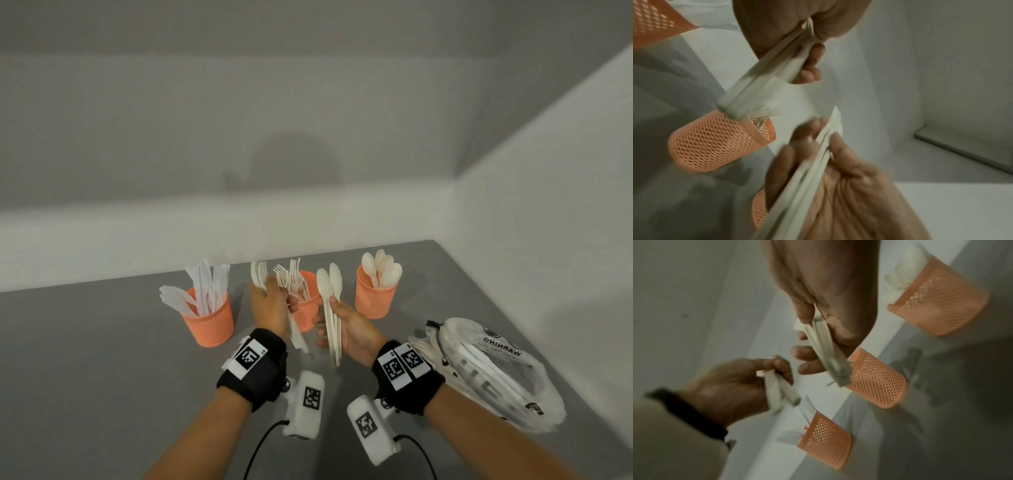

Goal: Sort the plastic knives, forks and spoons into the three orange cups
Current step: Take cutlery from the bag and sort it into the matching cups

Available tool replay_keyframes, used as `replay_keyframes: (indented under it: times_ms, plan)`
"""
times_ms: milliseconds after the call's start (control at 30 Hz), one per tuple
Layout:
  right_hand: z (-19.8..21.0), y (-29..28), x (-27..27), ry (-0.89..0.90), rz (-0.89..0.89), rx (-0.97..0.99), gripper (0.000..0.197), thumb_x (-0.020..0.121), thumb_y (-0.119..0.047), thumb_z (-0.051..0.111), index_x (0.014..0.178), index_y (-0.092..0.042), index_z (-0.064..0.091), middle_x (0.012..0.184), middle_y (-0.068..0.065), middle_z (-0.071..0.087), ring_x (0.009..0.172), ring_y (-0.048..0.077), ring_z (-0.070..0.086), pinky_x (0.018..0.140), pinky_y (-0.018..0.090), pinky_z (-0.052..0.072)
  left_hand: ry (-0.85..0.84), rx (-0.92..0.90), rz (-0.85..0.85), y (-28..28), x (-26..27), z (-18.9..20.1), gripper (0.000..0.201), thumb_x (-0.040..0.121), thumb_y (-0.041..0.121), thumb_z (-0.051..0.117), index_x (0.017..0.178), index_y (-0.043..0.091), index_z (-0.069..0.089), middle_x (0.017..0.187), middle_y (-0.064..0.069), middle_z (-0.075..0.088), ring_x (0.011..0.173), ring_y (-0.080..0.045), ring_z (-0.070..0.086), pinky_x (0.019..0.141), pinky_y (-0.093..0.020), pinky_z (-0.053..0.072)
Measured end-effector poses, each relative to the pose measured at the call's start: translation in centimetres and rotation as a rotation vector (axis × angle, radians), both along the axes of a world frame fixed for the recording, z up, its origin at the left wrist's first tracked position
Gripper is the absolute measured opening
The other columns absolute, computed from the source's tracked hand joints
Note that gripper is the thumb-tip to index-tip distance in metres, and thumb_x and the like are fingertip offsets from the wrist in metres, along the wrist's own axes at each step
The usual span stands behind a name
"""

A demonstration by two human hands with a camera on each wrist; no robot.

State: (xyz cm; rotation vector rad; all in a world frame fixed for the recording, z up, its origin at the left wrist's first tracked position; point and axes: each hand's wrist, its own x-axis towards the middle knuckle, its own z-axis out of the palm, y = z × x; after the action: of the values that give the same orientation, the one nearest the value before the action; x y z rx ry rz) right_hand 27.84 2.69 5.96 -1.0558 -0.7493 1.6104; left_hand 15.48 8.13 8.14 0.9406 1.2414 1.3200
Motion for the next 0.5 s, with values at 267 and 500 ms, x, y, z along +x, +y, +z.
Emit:
replay_keyframes:
  times_ms: [267,500]
  plan:
    - [0.2,0.4,-0.2,-0.174,0.05,0.065,0.02,0.101,-0.028,0.029,0.095,-0.025,0.048,0.05,-0.008,0.036,0.034,0.001,0.027,0.032,0.013,0.021,0.093,-0.046,-0.317,-1.6,-0.3,1.1,0.034,0.085,0.028,0.065,0.06,0.013,0.047,0.036,0.007,0.03,0.027,-0.005,0.022,0.033,-0.014,0.02]
    - [0.6,0.3,0.4,-0.542,0.069,0.131,0.03,0.095,-0.003,0.028,0.082,-0.021,0.047,0.065,0.001,0.043,0.051,0.009,0.041,0.049,0.016,0.036,0.122,-0.056,-0.426,-1.1,-0.4,1.1,0.011,0.085,0.012,0.064,0.084,0.003,0.057,0.033,0.007,0.044,0.028,-0.002,0.034,0.031,-0.013,0.025]
